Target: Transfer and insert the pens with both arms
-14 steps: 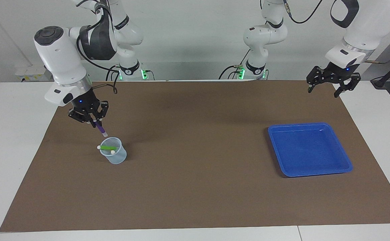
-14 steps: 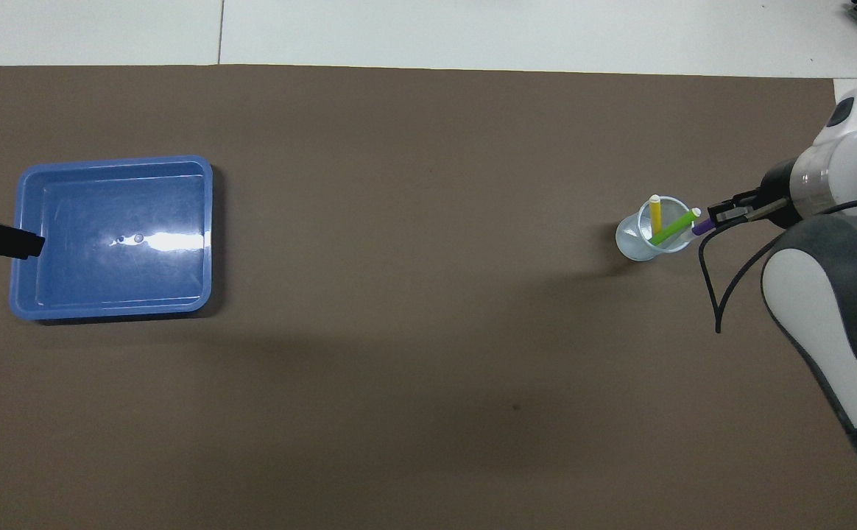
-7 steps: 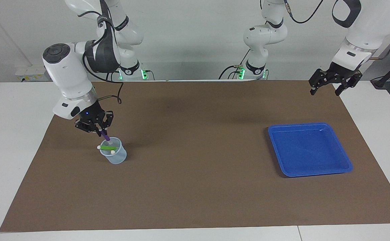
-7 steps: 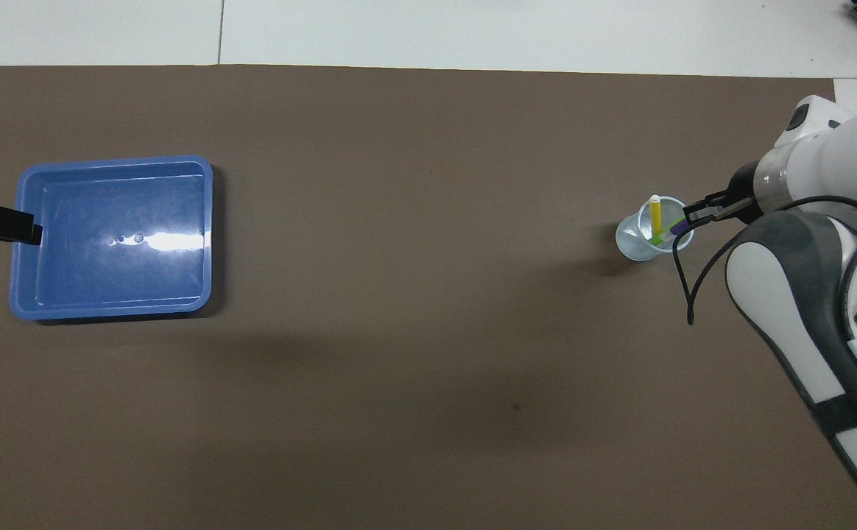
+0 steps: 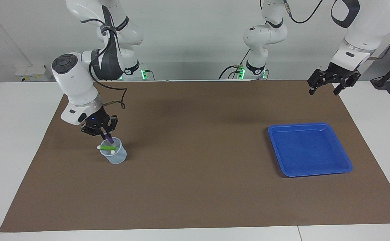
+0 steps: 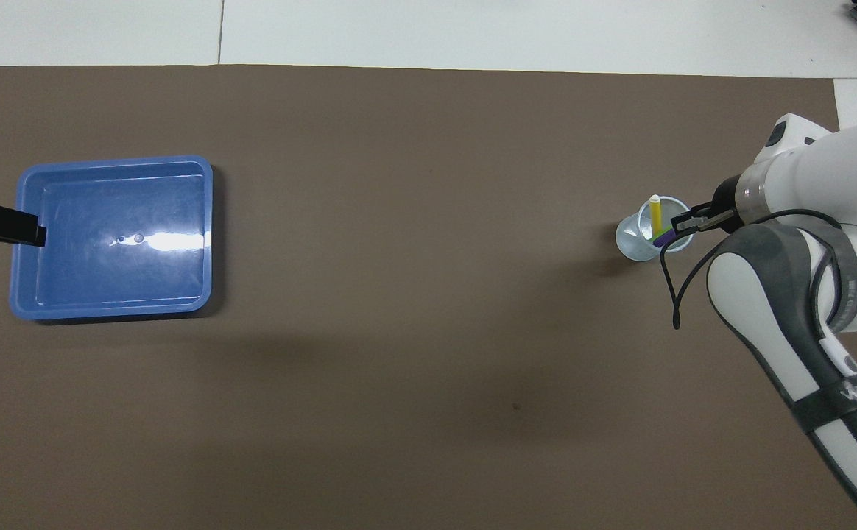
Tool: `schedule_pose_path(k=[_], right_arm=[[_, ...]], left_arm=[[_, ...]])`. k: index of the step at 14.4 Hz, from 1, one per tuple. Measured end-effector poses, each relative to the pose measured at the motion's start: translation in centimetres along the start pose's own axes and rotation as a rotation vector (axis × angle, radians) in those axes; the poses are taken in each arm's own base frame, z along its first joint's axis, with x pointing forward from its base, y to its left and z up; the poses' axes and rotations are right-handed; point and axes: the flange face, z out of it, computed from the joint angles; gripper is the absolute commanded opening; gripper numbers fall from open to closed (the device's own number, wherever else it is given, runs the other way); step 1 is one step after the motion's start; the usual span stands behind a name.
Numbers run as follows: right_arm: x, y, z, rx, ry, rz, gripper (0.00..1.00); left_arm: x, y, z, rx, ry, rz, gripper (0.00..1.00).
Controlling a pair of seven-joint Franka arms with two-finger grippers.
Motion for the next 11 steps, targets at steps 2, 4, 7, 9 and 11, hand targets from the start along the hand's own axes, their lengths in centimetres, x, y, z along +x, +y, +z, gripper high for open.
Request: schedule_pose_path(k=[2, 4, 7, 9, 11], right_arm=[[0.0, 0.0, -0.5, -0.001, -0.001, 0.011, 1.0], [0.0, -0.1, -1.7, 0.001, -0.014, 0.026, 1.0], [-0.4, -0.2, -4.6, -0.003, -0.026, 0.032, 1.0], [-1.2, -0.4, -6.6, -0.005, -0.045, 0.039, 1.0], [-2.3, -0.9, -8.7, -0.008, -0.069, 0.044, 1.0]], left_arm=[[0.0, 0.0, 0.0, 0.0, -0.001, 0.0, 1.0], [0.0, 0.0, 0.0, 0.0, -0.002, 0.0, 1.0], [0.0, 0.0, 0.0, 0.0, -0.002, -0.001, 1.0], [0.0, 0.1, 0.0, 0.0, -0.002, 0.0, 1.0], [0.0, 0.2, 0.0, 0.0, -0.003, 0.002, 1.0]])
